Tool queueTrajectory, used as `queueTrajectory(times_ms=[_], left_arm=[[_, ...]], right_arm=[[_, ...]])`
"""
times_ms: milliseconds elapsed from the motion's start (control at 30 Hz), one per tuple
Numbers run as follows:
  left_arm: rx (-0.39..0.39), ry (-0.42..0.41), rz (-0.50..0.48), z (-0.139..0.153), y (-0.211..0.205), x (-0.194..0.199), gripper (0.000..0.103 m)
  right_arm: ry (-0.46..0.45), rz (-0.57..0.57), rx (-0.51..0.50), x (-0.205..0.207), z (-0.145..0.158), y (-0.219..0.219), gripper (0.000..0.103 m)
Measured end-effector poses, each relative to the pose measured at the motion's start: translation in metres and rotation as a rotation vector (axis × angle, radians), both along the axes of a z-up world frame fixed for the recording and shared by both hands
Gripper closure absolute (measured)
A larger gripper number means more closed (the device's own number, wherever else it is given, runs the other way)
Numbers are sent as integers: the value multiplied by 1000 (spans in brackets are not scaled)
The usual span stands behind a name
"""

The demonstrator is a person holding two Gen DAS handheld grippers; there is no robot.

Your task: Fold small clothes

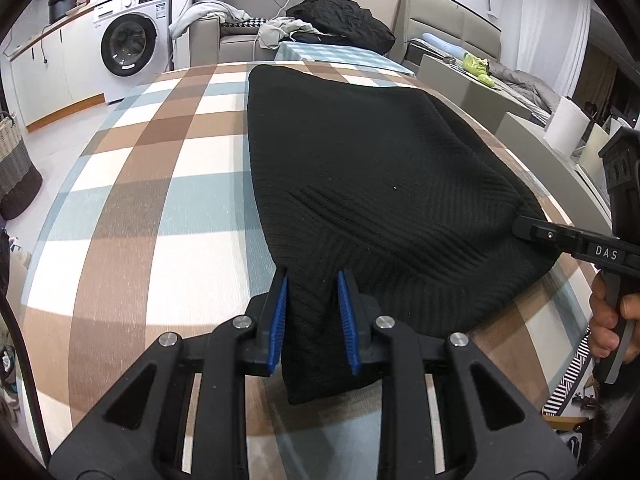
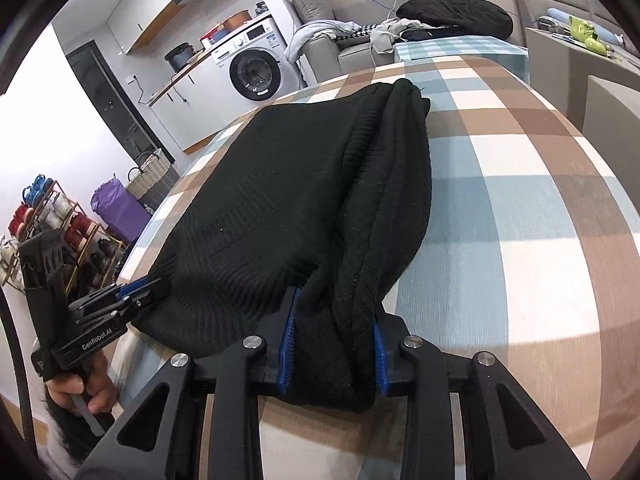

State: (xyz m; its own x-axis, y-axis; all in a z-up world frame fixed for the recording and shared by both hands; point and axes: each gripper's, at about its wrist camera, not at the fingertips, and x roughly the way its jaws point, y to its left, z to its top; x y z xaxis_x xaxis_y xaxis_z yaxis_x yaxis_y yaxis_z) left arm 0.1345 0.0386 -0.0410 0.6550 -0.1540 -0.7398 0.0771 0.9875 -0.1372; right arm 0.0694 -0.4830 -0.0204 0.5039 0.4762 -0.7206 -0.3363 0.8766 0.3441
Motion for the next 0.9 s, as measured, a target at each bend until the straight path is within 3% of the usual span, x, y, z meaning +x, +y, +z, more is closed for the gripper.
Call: queueTrajectory(times_ms=[367, 467, 633, 767, 833, 900], left_arm=[[6, -5, 10, -2, 1, 14, 81], [-6, -2, 16, -2, 4, 11, 80], [-41, -19, 51, 4, 13, -4, 70], [-75, -52, 65, 12, 14, -18, 64], [-83, -67, 54, 14, 12, -23, 53], [-78, -74, 40, 13, 8, -26, 49]], right_arm=[[-19, -21, -26, 14, 2, 9, 71], [-20, -24, -34, 12, 4, 8, 63], [-16, -51, 36, 3, 13, -11, 61], [-83, -37, 61, -16, 26, -17, 61], [-97, -11, 74, -20, 30, -14, 61], [-111, 20, 105, -18, 32, -9, 61]])
